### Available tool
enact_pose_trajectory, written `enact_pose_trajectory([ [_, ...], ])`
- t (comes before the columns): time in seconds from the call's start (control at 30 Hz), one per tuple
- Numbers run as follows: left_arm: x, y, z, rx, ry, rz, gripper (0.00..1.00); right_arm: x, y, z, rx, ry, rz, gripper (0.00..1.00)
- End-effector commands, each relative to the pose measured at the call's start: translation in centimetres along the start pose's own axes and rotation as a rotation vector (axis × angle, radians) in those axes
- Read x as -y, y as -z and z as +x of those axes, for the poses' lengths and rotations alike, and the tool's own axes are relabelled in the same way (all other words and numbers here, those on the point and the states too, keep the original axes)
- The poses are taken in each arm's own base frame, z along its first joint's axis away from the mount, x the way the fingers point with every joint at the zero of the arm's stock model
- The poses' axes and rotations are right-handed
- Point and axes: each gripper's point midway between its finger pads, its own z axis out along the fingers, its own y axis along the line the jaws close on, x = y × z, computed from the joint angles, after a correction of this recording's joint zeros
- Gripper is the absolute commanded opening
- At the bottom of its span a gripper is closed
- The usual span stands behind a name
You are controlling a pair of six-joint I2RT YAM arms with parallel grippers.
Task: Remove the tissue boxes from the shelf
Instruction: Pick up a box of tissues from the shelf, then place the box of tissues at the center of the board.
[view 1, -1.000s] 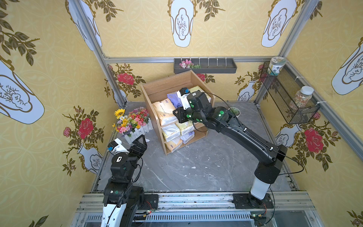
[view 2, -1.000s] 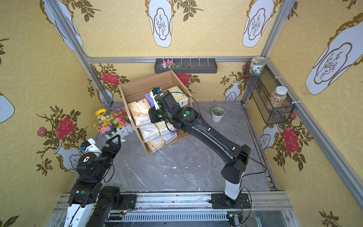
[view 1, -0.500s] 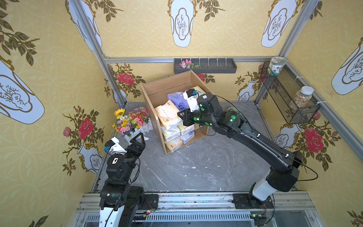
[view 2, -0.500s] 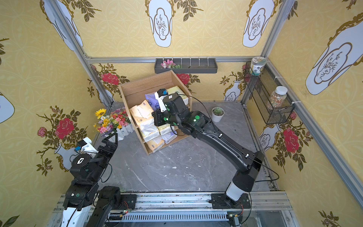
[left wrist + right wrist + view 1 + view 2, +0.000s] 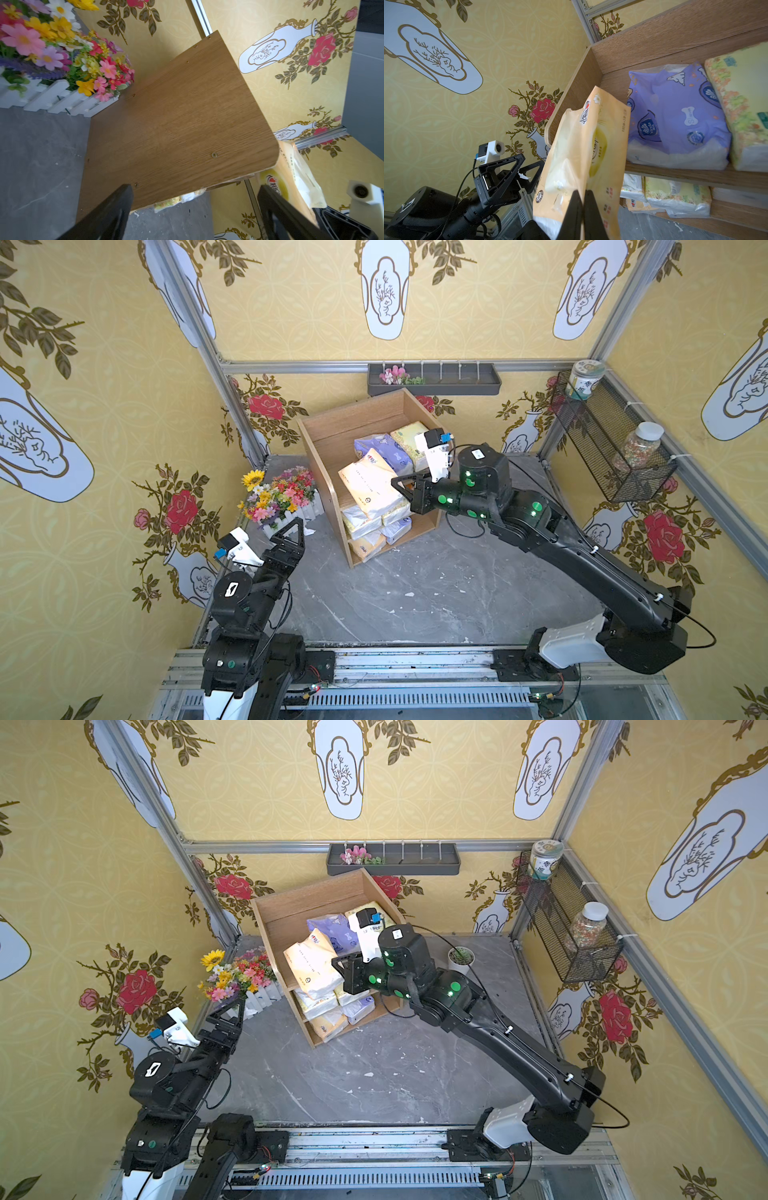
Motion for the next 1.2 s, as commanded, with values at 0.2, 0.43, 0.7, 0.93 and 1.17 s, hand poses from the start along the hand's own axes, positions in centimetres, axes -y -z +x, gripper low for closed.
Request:
enact_pose_trajectory([
  [0.2,3.1,-0.6,3.1,-0.207,0.009,0.154,1.0,-0.6,3.8,1.5,0.017,0.011,-0.055,0.0],
  [0.43,2.1,-0.4,5.2,-0.291,0.059,0.189,1.0,-1.6,7.6,4.2,-0.026,0.057,-0.14,0.0],
  [0.7,-1.5,-0.9,7.5,-0.341,0.085,0.143,1.0,-0.2,8.9,8.8,-0.146,0.057,-0.133,0.0],
  [0.93,-4.9,-1.4,8.5,-0.339,0.211,0.037,1.0,3.5,6.2,14.8,-0.245,-0.085,-0.05,0.0],
  [1.17,-9.0,-1.7,10.5,-0.394,0.291,-0.134,0.96,7.6,1.9,22.7,-0.252,-0.246,0.073,0.0],
])
